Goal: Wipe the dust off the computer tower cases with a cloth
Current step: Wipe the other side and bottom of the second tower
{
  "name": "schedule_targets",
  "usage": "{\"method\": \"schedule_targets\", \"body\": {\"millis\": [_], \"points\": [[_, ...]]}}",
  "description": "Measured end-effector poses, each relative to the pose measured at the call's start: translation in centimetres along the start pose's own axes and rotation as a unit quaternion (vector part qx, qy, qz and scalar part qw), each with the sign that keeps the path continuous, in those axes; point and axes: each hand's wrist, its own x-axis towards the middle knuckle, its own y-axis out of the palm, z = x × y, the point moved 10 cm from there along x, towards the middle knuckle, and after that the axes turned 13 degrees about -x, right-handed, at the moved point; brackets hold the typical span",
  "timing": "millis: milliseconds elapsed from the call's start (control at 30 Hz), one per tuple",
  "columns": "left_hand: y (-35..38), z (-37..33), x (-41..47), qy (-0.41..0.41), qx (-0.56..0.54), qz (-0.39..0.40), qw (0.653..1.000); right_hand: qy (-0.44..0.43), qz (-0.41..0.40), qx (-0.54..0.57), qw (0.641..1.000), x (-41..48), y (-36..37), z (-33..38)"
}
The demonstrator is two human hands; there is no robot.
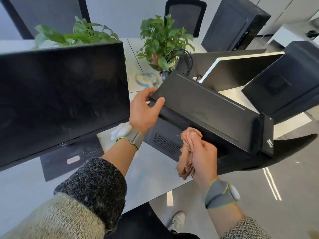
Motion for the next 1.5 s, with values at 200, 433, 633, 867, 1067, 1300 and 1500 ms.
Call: {"method": "schedule_targets", "body": {"millis": [200,433,633,867,1067,1300,1500], "points": [[0.2,-0.1,-0.1,-0.001,0.002,-0.005,1.0,-0.004,-0.017,-0.017,1.0,0.0,0.3,1.3],[-0.2,-0.7,-0.1,0.002,0.015,0.003,1.0,-0.038,0.026,-0.035,0.998,0.7,4.2,2.8],[-0.4,-0.6,0.1,0.0,0.0,0.0,1.0,0.0,-0.031,0.011,0.999,-1.2,-2.9,-0.5],[-0.4,-0.5,0.3,-0.006,-0.007,0.0,1.0,-0.061,-0.008,-0.05,0.997,0.4,1.6,2.9],[-0.4,-0.7,0.5,-0.011,0.007,0.007,1.0,-0.071,0.034,-0.054,0.995,2.2,9.1,5.6],[-1.0,0.9,1.9,-0.08,-0.068,0.045,0.994,-0.073,0.019,-0.05,0.996,1.6,7.2,3.1],[-1.2,2.0,2.4,-0.126,-0.144,0.065,0.979,-0.093,0.007,-0.066,0.993,2.0,8.0,4.7]]}}
